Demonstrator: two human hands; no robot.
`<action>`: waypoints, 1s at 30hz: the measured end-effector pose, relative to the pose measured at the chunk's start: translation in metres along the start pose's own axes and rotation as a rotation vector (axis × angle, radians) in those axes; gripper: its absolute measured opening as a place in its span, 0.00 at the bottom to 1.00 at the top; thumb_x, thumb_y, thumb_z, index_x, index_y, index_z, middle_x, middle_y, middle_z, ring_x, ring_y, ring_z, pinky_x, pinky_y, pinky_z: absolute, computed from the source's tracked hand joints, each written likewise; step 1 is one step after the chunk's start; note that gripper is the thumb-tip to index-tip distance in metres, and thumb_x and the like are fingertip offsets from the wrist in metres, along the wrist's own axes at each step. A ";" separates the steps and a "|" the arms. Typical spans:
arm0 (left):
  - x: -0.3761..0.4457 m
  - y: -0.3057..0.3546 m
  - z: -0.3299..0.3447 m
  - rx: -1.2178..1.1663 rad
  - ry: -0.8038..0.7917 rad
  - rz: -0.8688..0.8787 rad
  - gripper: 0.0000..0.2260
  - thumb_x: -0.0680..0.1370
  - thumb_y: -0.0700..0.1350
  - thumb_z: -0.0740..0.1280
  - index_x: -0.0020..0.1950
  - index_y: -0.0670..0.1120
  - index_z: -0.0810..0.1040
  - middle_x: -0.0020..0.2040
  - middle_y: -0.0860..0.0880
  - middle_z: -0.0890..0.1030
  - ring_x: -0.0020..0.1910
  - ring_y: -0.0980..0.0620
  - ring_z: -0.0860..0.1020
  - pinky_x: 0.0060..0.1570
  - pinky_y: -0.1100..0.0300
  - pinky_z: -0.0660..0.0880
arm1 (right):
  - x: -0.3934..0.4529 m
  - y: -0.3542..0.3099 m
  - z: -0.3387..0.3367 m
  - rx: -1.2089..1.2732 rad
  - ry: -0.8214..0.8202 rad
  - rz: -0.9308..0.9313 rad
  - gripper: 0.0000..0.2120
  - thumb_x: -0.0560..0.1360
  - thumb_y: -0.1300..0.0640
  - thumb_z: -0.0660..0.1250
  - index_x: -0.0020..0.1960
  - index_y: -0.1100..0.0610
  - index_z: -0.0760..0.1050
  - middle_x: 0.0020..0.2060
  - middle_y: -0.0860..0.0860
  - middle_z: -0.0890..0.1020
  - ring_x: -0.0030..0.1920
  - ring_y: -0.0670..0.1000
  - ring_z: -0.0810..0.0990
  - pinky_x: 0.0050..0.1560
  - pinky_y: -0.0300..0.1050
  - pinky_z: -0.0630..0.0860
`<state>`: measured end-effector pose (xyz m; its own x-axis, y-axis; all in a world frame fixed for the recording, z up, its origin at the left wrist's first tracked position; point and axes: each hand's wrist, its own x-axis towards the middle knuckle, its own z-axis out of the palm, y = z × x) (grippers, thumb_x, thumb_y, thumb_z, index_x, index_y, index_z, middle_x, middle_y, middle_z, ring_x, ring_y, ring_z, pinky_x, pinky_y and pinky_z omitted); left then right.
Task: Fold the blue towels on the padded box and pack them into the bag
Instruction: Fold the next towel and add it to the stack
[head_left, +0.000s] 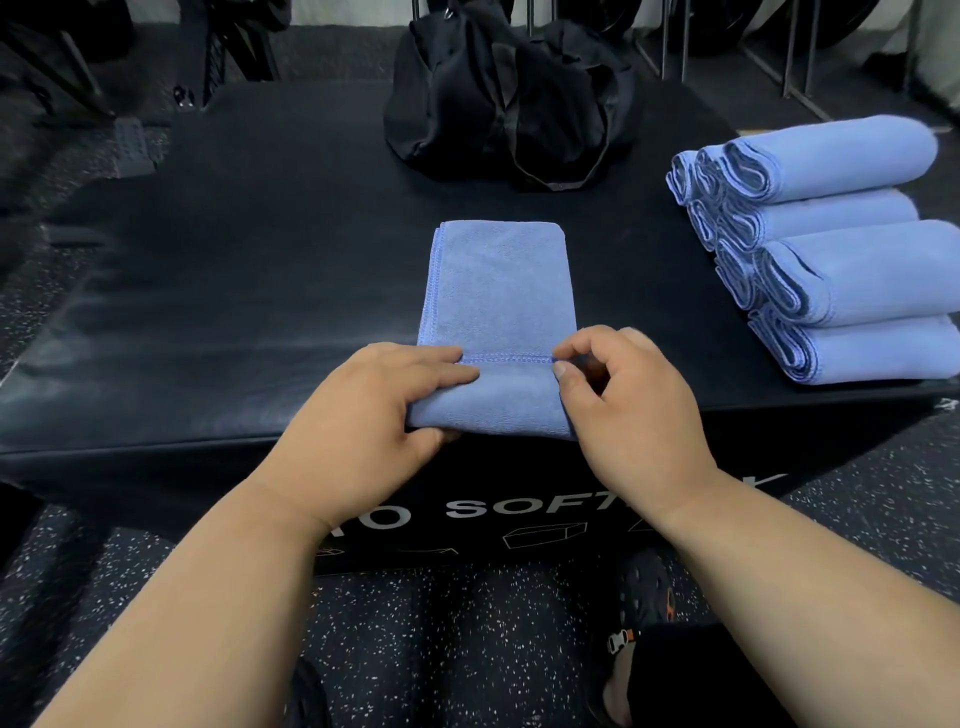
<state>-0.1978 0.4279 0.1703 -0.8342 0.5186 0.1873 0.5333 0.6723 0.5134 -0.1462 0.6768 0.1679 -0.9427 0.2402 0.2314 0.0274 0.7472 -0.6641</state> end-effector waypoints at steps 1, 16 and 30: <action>0.000 0.000 0.000 -0.017 0.011 0.002 0.24 0.75 0.46 0.76 0.70 0.62 0.80 0.71 0.64 0.77 0.70 0.59 0.71 0.70 0.69 0.62 | -0.001 0.001 0.000 -0.012 0.002 -0.023 0.05 0.81 0.51 0.68 0.54 0.43 0.81 0.49 0.42 0.76 0.49 0.42 0.77 0.49 0.42 0.74; -0.002 -0.005 -0.003 -0.090 0.001 -0.051 0.28 0.70 0.46 0.83 0.66 0.65 0.81 0.70 0.67 0.75 0.72 0.64 0.68 0.70 0.74 0.61 | 0.006 0.023 -0.015 0.094 -0.117 -0.192 0.11 0.80 0.59 0.72 0.56 0.45 0.87 0.52 0.37 0.83 0.59 0.44 0.80 0.64 0.40 0.74; -0.003 0.002 -0.005 -0.143 0.027 -0.064 0.21 0.74 0.43 0.79 0.61 0.63 0.84 0.65 0.64 0.79 0.69 0.63 0.72 0.66 0.74 0.65 | 0.003 0.022 -0.017 0.074 -0.122 -0.235 0.10 0.80 0.50 0.70 0.58 0.47 0.87 0.58 0.39 0.81 0.61 0.43 0.77 0.65 0.31 0.68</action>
<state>-0.1951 0.4247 0.1746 -0.8701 0.4618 0.1720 0.4554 0.6202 0.6387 -0.1427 0.7040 0.1658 -0.9536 -0.0136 0.3009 -0.2166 0.7251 -0.6537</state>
